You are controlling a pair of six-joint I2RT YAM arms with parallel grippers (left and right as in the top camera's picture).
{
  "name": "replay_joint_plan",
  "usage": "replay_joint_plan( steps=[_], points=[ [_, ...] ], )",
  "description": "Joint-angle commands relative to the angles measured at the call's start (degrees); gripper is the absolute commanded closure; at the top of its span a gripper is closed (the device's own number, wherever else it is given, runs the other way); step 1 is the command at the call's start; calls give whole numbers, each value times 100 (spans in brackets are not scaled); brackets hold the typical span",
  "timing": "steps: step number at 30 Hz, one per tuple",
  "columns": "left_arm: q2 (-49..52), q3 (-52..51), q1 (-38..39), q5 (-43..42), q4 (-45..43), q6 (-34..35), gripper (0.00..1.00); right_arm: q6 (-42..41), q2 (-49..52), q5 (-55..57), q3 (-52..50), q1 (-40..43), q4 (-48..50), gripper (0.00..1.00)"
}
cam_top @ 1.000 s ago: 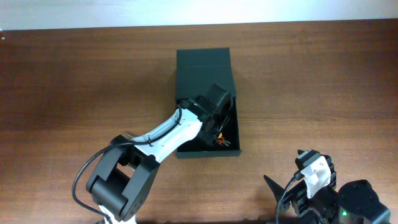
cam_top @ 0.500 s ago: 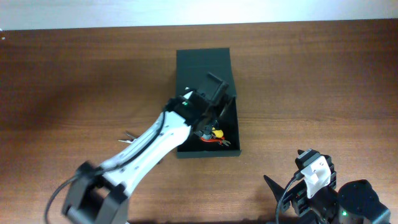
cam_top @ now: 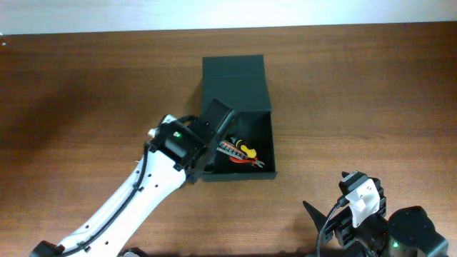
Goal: Pack container
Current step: 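Move left gripper back to the orange-black pliers and grasp them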
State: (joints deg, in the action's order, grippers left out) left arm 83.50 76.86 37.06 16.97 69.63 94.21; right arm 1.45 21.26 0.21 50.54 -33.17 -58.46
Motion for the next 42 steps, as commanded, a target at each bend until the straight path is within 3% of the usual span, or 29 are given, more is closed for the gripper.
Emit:
replay_joint_plan(
  steps=[1,11,17,24,39,42],
  points=[
    [-79,87,-254,389,431,555,1,-70,-15,68,-2,-20,22,1],
    [13,87,-1388,286,570,1434,1,-70,-15,68,-2,-20,20,1],
    [557,85,-1928,-286,525,1445,1,-70,-15,68,-2,-20,20,1],
    [1386,61,-1961,-682,208,1438,1,-70,-15,68,-2,-20,20,1],
    [1526,-1401,-1963,-1126,-1674,1421,0,-70,-15,68,-2,-20,20,1],
    [1530,-1670,-1978,-1215,-2031,1419,6,-70,-15,68,-2,-20,22,1]
  ],
)
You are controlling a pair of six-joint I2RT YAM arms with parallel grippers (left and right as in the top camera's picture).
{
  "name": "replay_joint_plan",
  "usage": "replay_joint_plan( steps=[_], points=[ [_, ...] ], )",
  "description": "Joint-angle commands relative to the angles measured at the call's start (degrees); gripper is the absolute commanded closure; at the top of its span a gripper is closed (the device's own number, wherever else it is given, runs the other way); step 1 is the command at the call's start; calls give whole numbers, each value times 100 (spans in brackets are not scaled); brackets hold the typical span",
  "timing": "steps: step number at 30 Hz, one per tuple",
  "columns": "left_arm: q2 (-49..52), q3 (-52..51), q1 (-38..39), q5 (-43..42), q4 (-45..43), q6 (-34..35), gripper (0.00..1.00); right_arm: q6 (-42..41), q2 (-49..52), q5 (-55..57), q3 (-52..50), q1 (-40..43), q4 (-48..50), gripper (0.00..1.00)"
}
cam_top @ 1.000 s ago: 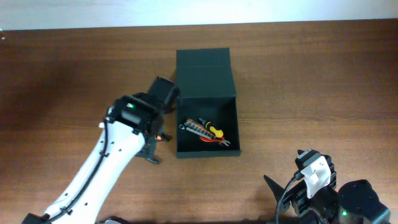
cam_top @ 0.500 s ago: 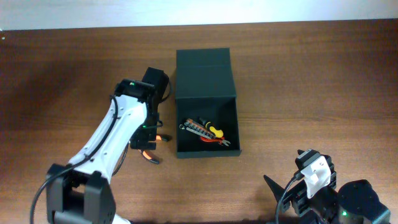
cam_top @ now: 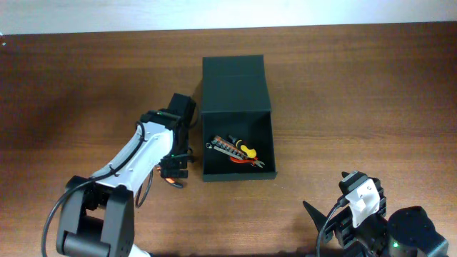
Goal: Pack container
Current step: 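Move left gripper back to the orange-black pliers and grasp them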
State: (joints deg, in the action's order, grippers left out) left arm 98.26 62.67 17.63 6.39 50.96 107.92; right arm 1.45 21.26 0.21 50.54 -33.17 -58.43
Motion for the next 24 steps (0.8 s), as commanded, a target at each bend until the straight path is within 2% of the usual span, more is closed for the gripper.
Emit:
replay_joint_plan(
  steps=[1,8,9,14,20,24],
  points=[
    [55,-330,-55,-197,-282,46,7,-70,-15,68,-2,-20,17,1],
    [157,-564,-245,-326,-826,-402,11,-68,-15,68,-2,-20,17,1],
    [177,-564,-260,-326,-839,-437,17,-70,-15,68,-2,-20,20,1],
    [291,-564,-330,-400,-859,-472,30,-70,-15,68,-2,-20,20,1],
    [483,-564,-334,-490,-918,-472,36,-70,-15,68,-2,-20,20,1],
    [634,-564,-334,-627,-1056,-474,46,-70,-15,68,-2,-20,20,1]
  ],
)
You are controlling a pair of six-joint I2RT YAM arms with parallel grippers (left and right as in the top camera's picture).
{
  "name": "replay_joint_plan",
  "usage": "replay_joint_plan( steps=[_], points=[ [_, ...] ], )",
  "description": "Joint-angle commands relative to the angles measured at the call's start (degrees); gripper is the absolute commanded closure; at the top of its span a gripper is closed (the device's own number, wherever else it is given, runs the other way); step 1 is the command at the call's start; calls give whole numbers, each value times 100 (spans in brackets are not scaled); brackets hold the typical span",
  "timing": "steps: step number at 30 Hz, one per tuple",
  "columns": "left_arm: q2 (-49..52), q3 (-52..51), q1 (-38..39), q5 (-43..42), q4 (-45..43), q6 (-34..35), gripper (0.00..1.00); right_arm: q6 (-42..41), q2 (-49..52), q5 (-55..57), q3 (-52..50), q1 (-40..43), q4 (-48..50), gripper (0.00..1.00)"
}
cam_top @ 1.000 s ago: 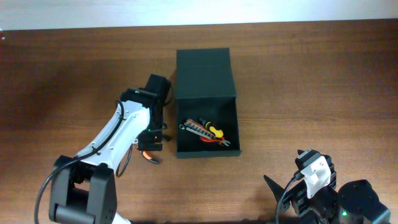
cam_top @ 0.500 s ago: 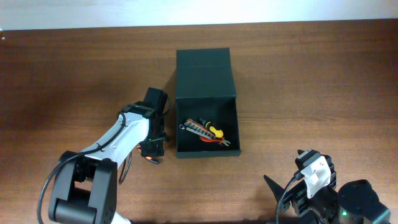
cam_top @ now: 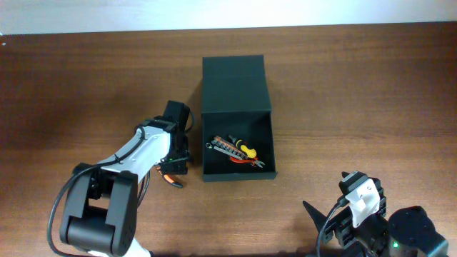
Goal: Pack container
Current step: 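Move left gripper back to the orange-black pliers and grasp them, then lift the pliers into the box and release them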
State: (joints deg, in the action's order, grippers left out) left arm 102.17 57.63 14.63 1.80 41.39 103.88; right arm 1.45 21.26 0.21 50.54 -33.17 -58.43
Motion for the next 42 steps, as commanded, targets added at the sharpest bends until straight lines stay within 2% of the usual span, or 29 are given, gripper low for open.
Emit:
replay_joint_plan(
  steps=[1,6,12,18,25,31,36,42],
  points=[
    [251,-59,-35,-192,-114,-70,49,-70,-15,68,-2,-20,17,1],
    [251,-59,-35,-201,-177,-70,76,-70,-15,68,-2,-20,17,1],
    [243,-59,-35,-208,-179,-70,93,-70,-15,70,-2,-20,17,1],
    [-116,-59,-35,-146,-173,-85,94,-70,-15,68,-2,-20,20,1],
    [-1231,-57,-33,380,-173,-680,94,-70,-15,68,-2,-20,17,1],
    [-1996,48,7,409,-170,-1134,94,-70,-15,68,-2,-20,17,1],
    [-2046,514,420,245,-168,-1471,94,-70,-15,68,-2,-20,17,1],
    [-1792,1342,1316,251,-151,-1486,94,-70,-15,68,-2,-20,17,1]
  ],
)
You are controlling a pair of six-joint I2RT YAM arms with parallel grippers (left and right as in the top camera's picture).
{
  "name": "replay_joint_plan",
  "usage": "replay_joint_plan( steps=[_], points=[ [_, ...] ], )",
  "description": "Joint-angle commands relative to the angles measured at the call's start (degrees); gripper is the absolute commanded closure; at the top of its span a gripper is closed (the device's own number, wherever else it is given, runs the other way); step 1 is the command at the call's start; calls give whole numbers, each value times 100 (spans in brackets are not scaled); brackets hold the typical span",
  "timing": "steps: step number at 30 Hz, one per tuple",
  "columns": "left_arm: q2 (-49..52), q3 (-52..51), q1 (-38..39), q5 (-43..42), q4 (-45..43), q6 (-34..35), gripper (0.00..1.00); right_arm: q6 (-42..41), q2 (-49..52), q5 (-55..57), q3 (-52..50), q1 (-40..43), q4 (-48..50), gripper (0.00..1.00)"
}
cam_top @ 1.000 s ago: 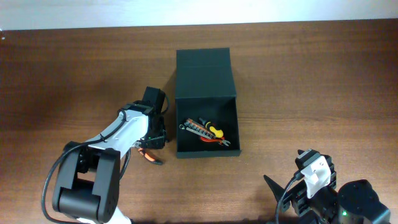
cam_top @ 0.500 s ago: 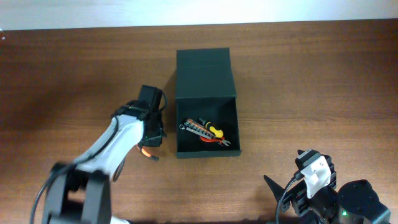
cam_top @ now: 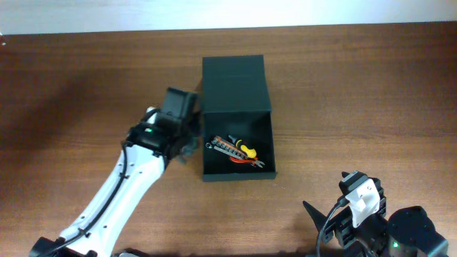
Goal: Pack container
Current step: 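Lift the pliers into the box and release them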
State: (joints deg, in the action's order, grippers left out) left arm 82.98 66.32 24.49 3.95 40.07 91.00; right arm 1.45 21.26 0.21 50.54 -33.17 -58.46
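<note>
An open black box (cam_top: 265,135) stands mid-table, its lid (cam_top: 234,82) folded back on the far side. Inside lie several hand tools (cam_top: 238,150): a metal wrench and yellow and orange-handled pieces. My left gripper (cam_top: 189,143) sits just outside the box's left wall, pointing at it. The wrist hides its fingers, so what they hold, if anything, does not show. My right gripper (cam_top: 314,214) rests low at the front right edge, far from the box, with only a dark finger tip showing.
The brown wooden table (cam_top: 357,86) runs to a pale strip at the far edge. The left arm's white link (cam_top: 121,193) crosses the front left. The right arm's base (cam_top: 400,232) fills the front right corner.
The left arm has stretched out. Its gripper, which pointed toward the front edge left of the box with an orange bit at its tip, now points at the box's left wall.
First the left gripper reached over the box's left wall above the tools. Then it was out of the box, folded back to the box's left, with an orange bit at its tip. Now it is back at the left wall. The right arm never moved.
</note>
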Motion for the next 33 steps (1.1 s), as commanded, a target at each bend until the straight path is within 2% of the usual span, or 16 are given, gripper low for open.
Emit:
replay_joint_plan(
  steps=[1,9,16,21,33],
  points=[
    [234,638,487,37,-20,-197,94,-68,-15,70,-2,-20,20,1],
    [1220,1738,1303,37,-20,-197,94,-70,-15,68,-2,-20,20,1],
    [1773,1853,1539,46,0,-103,94,-70,-15,68,-2,-20,22,1],
    [2044,1853,1615,210,420,879,94,-70,-15,68,-2,-20,20,1],
    [2597,1853,1639,109,431,1902,93,-70,-15,68,-2,-20,22,1]
  ],
)
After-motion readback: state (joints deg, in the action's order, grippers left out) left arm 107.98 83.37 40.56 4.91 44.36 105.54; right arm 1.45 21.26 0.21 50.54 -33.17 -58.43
